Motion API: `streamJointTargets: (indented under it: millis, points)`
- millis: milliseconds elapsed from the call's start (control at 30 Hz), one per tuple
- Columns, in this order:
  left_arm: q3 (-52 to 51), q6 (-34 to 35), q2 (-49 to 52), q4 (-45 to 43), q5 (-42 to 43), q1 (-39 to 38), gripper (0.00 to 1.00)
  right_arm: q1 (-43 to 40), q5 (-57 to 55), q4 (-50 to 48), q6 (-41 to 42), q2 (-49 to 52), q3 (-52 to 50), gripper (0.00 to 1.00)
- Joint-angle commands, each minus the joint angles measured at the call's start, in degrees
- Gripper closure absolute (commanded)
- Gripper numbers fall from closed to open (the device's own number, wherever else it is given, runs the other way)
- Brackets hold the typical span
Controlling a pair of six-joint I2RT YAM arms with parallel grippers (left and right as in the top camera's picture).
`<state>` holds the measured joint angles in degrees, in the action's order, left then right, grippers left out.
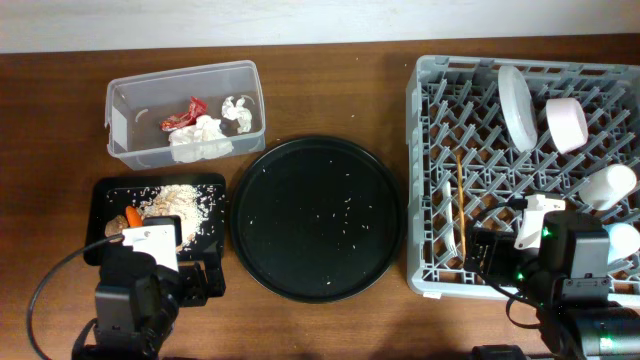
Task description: Sort waste into correct bins and load items into the dishwasher rack
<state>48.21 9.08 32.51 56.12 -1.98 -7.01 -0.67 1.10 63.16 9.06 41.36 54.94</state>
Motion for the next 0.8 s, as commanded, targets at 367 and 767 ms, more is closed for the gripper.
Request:
streamJointTargets:
  millis: [367, 767]
  points:
    - [-0.48, 0.72, -0.02, 0.07, -0.39, -0.09, 0.01, 0.28, -2.21, -27.58, -1.75, -30.42, -23.21, 0.02]
    - [-0.48, 0.72, -0.02, 0.11, -0.42, -0.09, 0.01, 0.26, 0.79, -58.82, -6.05, -41.07, -54.62, 0.02]
